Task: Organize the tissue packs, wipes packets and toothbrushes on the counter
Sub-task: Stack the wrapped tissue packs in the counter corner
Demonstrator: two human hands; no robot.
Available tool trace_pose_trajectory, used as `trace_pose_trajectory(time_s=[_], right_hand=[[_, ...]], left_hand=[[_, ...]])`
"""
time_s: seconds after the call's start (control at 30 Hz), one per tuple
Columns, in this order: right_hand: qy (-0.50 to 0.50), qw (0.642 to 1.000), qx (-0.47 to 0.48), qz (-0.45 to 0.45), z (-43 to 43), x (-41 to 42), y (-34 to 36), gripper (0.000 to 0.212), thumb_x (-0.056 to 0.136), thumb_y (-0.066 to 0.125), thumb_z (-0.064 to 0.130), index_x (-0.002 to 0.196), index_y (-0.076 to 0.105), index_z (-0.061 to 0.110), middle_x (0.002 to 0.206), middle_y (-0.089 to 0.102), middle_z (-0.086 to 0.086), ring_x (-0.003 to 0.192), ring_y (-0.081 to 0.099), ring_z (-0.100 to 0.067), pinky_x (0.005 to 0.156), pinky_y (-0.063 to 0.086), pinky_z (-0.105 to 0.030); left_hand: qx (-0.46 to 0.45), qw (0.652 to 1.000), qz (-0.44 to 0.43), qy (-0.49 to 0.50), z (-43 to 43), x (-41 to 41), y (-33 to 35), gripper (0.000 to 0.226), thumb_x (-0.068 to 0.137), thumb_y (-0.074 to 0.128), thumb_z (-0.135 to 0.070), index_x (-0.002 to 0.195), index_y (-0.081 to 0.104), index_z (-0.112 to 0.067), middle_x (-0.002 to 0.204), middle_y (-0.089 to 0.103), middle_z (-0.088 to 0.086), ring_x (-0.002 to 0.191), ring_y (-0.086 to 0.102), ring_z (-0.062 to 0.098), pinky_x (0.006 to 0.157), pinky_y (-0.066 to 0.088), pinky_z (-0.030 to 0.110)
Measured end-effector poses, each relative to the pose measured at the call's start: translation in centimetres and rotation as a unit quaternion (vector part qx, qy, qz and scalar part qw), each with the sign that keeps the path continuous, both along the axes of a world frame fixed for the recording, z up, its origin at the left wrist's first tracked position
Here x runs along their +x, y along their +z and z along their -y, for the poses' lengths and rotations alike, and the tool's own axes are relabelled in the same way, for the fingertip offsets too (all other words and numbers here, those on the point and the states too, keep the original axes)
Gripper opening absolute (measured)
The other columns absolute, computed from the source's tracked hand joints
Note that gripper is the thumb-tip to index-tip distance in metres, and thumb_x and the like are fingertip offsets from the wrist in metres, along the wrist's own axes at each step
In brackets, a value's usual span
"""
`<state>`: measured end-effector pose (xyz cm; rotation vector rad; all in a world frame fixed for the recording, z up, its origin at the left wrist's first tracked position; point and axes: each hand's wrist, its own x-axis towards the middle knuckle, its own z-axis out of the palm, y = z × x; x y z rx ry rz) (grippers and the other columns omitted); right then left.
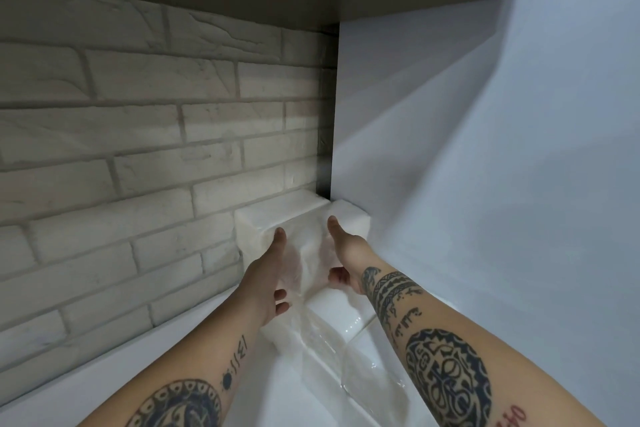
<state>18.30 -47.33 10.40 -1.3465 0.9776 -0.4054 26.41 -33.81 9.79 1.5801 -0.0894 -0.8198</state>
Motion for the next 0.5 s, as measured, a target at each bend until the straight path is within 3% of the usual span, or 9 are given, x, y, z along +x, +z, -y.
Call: trace_pose_trajectory(time_s=[0.1, 0.2, 0.3, 0.43, 0.5], right_hand=[[-0.016, 0.999, -0.035, -0.009, -2.3, -0.9, 1.0, 0.061, 0.100, 0.040, 0.068, 0.135, 0.050, 0.019, 0.105, 0.052, -0.002, 0.107, 0.065, -0.031, 0.084, 0.059, -0.037], [-0.006, 0.997, -0.076, -0.001, -5.1, -2.2, 2.2, 0.043, 0.104, 0.045, 0.056, 0.125, 0.046, 0.019, 0.100, 0.051, 0.002, 0.115, 0.061, -0.031, 0.085, 0.056, -0.038], [0.021, 0.994, -0.107, 0.010, -8.5, -3.0, 3.4, 0.033, 0.104, 0.050, 0.047, 0.120, 0.048, 0.018, 0.100, 0.054, 0.003, 0.116, 0.062, -0.030, 0.089, 0.055, -0.040], [0.066, 0.986, -0.147, 0.046, -14.8, -3.3, 4.2, 0.022, 0.104, 0.057, 0.036, 0.117, 0.055, 0.018, 0.099, 0.059, 0.004, 0.106, 0.064, -0.027, 0.088, 0.054, -0.041], [0.089, 0.981, -0.161, 0.065, -18.8, -2.9, 4.2, 0.019, 0.103, 0.059, 0.031, 0.115, 0.059, 0.017, 0.101, 0.063, 0.003, 0.102, 0.064, -0.025, 0.086, 0.054, -0.039]], left_hand=[[0.002, 1.000, 0.007, 0.010, -2.1, -0.7, 0.7, 0.080, 0.089, 0.047, -0.080, 0.147, 0.044, -0.024, 0.131, 0.046, 0.001, 0.113, 0.059, 0.031, 0.099, 0.055, 0.048], [0.009, 0.999, 0.023, 0.021, -4.7, -0.8, 1.5, 0.069, 0.098, 0.045, -0.067, 0.149, 0.043, -0.021, 0.132, 0.048, 0.002, 0.106, 0.062, 0.030, 0.083, 0.058, 0.042], [0.007, 0.998, 0.056, 0.020, -8.0, -0.6, 2.1, 0.050, 0.103, 0.049, -0.051, 0.142, 0.052, -0.020, 0.126, 0.052, 0.002, 0.093, 0.064, 0.026, 0.066, 0.052, 0.034], [-0.001, 0.996, 0.090, 0.013, -13.6, -0.8, 3.3, 0.024, 0.102, 0.055, -0.034, 0.108, 0.063, -0.012, 0.094, 0.058, 0.003, 0.079, 0.058, 0.023, 0.071, 0.047, 0.033], [0.003, 0.994, 0.109, 0.024, -17.2, -0.6, 3.6, 0.029, 0.100, 0.056, -0.032, 0.117, 0.064, -0.010, 0.095, 0.061, 0.003, 0.080, 0.061, 0.024, 0.067, 0.048, 0.032]])
